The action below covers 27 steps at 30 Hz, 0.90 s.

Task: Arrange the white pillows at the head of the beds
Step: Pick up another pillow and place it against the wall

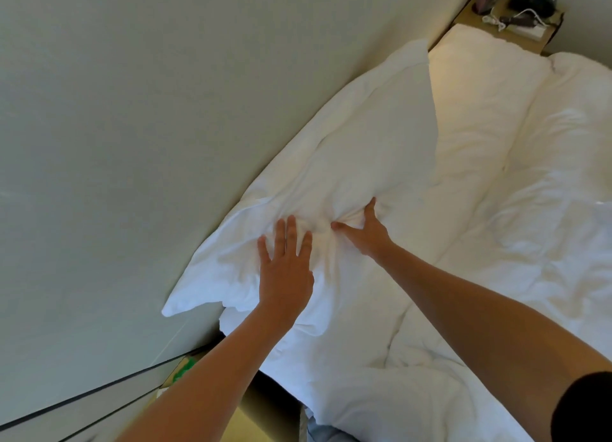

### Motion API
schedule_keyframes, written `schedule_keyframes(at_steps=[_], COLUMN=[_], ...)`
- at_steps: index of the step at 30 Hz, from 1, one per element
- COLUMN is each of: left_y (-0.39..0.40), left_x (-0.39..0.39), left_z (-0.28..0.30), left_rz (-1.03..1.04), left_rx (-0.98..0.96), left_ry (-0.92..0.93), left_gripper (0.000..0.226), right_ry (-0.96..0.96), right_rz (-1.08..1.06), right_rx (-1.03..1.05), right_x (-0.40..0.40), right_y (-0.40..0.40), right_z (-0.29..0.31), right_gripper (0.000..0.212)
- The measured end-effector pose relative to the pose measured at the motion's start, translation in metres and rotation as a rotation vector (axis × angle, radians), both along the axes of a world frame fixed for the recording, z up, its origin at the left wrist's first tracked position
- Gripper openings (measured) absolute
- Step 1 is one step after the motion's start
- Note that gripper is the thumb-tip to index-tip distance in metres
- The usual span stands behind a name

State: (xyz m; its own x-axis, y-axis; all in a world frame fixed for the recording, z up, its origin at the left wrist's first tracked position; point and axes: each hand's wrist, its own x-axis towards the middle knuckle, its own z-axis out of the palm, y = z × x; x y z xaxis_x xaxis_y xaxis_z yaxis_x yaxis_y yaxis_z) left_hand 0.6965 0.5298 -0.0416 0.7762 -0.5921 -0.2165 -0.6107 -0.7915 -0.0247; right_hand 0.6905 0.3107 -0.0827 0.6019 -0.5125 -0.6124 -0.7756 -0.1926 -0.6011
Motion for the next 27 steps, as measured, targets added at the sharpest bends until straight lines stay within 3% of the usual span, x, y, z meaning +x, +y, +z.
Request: schedule_keyframes(at_steps=[6,13,19,27], left_y=[-0.003,-0.045,-0.132,-0.284], left_x=[-0.011,-0.074,-0.203,-0.463], left_z=[0.018,0.052,0.067,0.063], left_rz=[0.034,-0.126,-0.307,-0.569], left_rx=[0.068,0.119,0.100,0.101], left_ry=[0.094,0.216,0.277,0.445], left_gripper=[0.078,0.070,0.060,0.059], right_ry=[-0.036,-0.027,0.050,0.269], right_rz=[0.209,0.193,0.132,-0.150], right_rx=[-0.100,-0.126,-0.219,-0.171], right_x=[-0.048,-0.172,-0.376,-0.710], right_y=[-0.019,-0.041,-0.087,-0.160], right_z=[0.023,0.058,0.074,0.068], right_gripper=[0.087,0.071,0.052,0.051])
